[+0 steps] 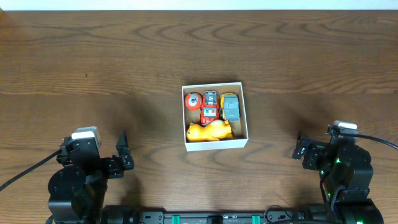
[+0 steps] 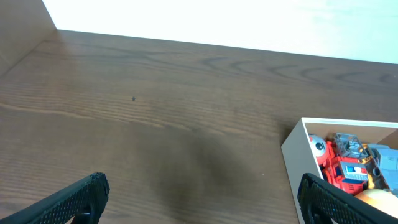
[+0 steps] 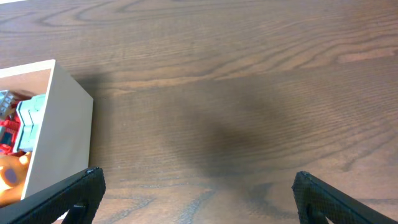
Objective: Pack container
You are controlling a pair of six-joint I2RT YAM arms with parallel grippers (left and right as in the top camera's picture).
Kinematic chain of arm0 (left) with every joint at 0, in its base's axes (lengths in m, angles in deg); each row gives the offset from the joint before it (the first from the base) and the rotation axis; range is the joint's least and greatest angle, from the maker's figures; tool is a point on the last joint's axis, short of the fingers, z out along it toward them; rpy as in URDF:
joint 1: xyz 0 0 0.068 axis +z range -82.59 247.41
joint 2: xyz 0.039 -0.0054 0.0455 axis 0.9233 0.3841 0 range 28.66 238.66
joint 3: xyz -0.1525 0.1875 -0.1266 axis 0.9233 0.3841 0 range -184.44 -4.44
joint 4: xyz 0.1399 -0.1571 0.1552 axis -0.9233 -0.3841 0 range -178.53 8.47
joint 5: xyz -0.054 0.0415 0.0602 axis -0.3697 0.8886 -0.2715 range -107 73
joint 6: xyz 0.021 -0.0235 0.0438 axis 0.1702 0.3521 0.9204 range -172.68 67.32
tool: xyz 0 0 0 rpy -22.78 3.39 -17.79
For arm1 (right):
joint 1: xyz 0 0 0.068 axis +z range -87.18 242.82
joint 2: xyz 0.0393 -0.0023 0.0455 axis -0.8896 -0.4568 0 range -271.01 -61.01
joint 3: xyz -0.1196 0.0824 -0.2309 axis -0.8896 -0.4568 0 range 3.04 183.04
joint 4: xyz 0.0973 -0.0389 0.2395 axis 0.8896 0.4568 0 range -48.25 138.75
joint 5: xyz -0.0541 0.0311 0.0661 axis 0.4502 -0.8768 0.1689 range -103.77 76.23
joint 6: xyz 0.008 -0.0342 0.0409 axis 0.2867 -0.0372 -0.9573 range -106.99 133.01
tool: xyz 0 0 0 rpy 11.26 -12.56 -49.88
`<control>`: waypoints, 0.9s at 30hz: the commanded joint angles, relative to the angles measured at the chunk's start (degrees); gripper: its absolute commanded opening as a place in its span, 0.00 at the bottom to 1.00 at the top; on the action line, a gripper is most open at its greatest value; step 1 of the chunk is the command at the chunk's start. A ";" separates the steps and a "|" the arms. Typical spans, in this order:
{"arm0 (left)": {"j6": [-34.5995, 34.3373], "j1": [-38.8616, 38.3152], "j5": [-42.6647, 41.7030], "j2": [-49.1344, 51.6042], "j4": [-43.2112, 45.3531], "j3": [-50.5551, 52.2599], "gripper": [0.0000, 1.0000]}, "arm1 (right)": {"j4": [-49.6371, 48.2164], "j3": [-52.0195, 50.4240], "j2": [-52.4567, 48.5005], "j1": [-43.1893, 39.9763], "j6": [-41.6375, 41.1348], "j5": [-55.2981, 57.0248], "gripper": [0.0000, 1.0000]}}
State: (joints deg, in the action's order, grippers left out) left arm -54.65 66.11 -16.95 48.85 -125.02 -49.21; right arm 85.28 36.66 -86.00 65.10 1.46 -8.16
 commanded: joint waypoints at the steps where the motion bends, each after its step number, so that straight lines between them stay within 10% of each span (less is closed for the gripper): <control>1: -0.92 -0.17 0.66 -0.11 0.20 0.09 0.98 | 0.04 -0.35 0.13 0.52 -0.83 0.15 0.99; 17: -0.92 -0.17 0.66 -0.11 0.20 0.09 0.98 | 1.92 -0.50 0.83 0.50 -0.33 -0.28 0.99; 27: -0.92 -0.17 0.66 -0.11 0.20 0.09 0.98 | 0.55 -12.13 22.18 0.26 4.83 -3.15 0.99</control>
State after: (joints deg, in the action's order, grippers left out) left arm -54.65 66.11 -16.92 48.85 -125.00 -49.15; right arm 86.88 28.42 -68.17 65.10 4.58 -9.78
